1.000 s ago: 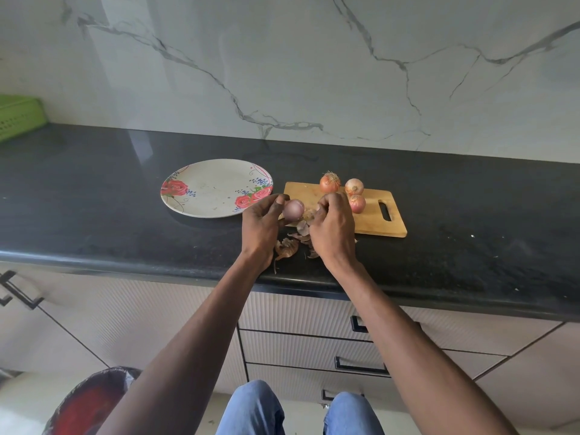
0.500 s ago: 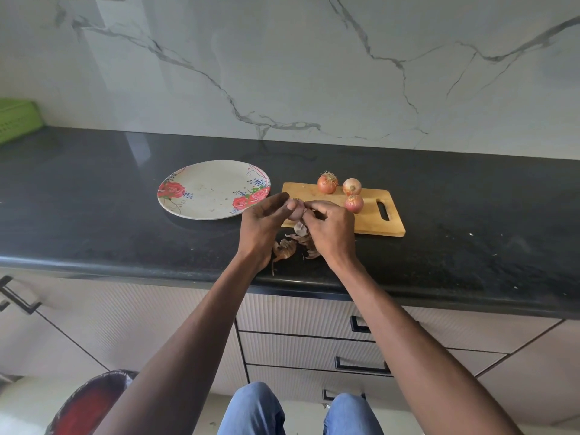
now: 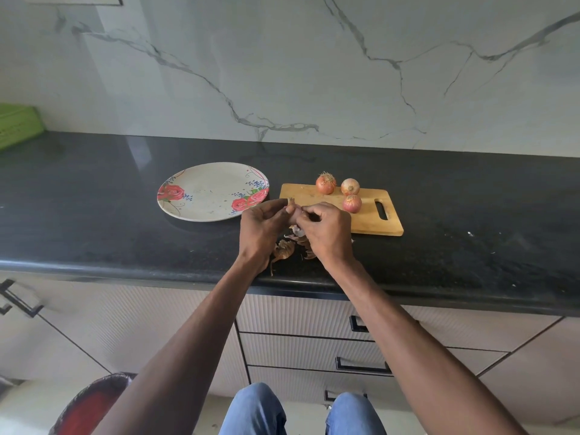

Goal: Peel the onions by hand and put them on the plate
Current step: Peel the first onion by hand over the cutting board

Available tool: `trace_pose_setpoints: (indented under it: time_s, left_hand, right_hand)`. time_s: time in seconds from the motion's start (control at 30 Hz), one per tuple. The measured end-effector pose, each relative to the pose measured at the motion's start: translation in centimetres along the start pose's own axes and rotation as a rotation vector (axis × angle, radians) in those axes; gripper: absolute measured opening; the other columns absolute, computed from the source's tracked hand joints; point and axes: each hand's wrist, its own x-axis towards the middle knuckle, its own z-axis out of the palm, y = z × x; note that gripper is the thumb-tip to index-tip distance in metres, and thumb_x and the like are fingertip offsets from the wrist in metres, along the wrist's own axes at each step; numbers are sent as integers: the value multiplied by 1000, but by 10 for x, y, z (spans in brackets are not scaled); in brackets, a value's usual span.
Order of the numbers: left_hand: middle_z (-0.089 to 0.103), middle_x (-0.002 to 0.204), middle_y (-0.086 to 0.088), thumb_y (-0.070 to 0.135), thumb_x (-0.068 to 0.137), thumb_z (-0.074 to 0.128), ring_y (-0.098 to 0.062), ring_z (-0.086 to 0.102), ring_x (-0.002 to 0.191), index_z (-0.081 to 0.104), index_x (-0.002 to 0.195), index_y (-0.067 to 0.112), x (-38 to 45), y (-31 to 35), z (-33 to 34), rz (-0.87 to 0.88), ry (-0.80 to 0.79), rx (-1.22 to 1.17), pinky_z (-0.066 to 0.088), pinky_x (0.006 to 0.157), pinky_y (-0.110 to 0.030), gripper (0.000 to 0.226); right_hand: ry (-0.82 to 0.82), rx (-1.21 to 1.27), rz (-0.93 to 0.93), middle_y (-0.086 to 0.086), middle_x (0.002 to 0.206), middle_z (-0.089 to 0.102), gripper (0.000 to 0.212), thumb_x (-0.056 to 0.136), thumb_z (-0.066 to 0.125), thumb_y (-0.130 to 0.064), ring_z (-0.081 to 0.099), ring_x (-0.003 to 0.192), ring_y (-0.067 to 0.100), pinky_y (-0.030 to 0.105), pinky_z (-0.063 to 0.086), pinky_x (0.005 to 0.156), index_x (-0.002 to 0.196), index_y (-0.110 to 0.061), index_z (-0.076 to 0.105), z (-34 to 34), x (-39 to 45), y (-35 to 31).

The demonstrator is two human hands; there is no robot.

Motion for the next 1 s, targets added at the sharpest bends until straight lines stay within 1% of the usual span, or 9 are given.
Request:
trace_pose_setpoints:
  time_s: [0.1, 0.23, 0.3, 0.4, 0.5, 0.6, 0.8, 0.9, 1.0]
  left_hand:
    - [78, 100, -14, 13, 93, 71, -29, 75, 95, 70, 113, 6, 1, -2, 0, -18, 23, -6, 61, 86, -46, 22]
    - [78, 95, -11, 13, 95, 69, -23, 75, 89, 66, 120, -4, 1, -1, 1, -44, 57, -49, 61, 75, -34, 30]
    - [78, 94, -10, 11, 97, 65, -22, 75, 88, 65, 119, -2, 2, -1, 1, -66, 48, -89, 60, 71, -28, 26]
    - [77, 102, -12, 12, 99, 62, -25, 75, 95, 63, 124, -1, 3, -1, 1, -71, 41, -115, 61, 74, -29, 29]
    - [75, 110, -17, 15, 100, 61, -31, 73, 104, 60, 130, -4, 5, -4, 0, -69, 52, -123, 61, 83, -36, 35]
    - [73, 112, -22, 19, 100, 63, -37, 71, 104, 60, 129, -4, 7, -9, -2, -89, 48, -124, 60, 88, -44, 37]
    - [73, 109, -23, 17, 99, 64, -39, 71, 105, 64, 122, -6, 10, -10, -3, -131, 55, -159, 59, 89, -45, 33]
    - [73, 108, -24, 17, 95, 68, -40, 71, 104, 67, 118, -5, 10, -7, -2, -147, 17, -174, 57, 94, -50, 32]
    - [74, 108, -22, 14, 93, 70, -35, 73, 102, 64, 122, -7, 10, -6, -2, -151, -3, -155, 59, 92, -46, 37]
  right_hand:
    - [15, 14, 38, 0, 64, 66, 23, 88, 75, -22, 60, 58, 16, 42, 50, 54, 71, -6, 71, 1, 1, 2]
    - [15, 40, 121, 1, 70, 69, 18, 88, 74, -22, 64, 63, 18, 43, 53, 58, 78, -7, 73, 2, 3, 1]
    - [25, 63, 178, 3, 81, 73, 7, 88, 72, -14, 68, 72, 16, 40, 58, 66, 90, -8, 75, 0, 4, 1]
    - [46, 37, 150, 5, 98, 76, 20, 90, 66, -9, 70, 88, 13, 34, 59, 80, 109, -7, 75, -3, 4, 0]
    - [-6, 89, 75, -2, 89, 76, 17, 91, 70, -22, 70, 79, 6, 30, 58, 72, 101, -12, 78, -4, 2, -7]
    - [-25, 85, 45, -4, 83, 76, 18, 89, 71, -27, 69, 75, 8, 30, 57, 69, 96, -13, 80, -5, 1, -9]
    - [-30, 91, 86, -1, 76, 74, 10, 87, 74, -16, 68, 68, 12, 40, 56, 63, 88, -8, 80, -4, 1, -4]
    - [-48, 116, 138, -3, 72, 74, 13, 88, 74, -20, 67, 63, 12, 41, 56, 59, 84, -9, 79, -2, 1, -1]
    - [-51, 110, 119, -2, 65, 71, 22, 88, 74, -26, 66, 58, 18, 43, 53, 52, 76, -8, 78, 0, 1, 3]
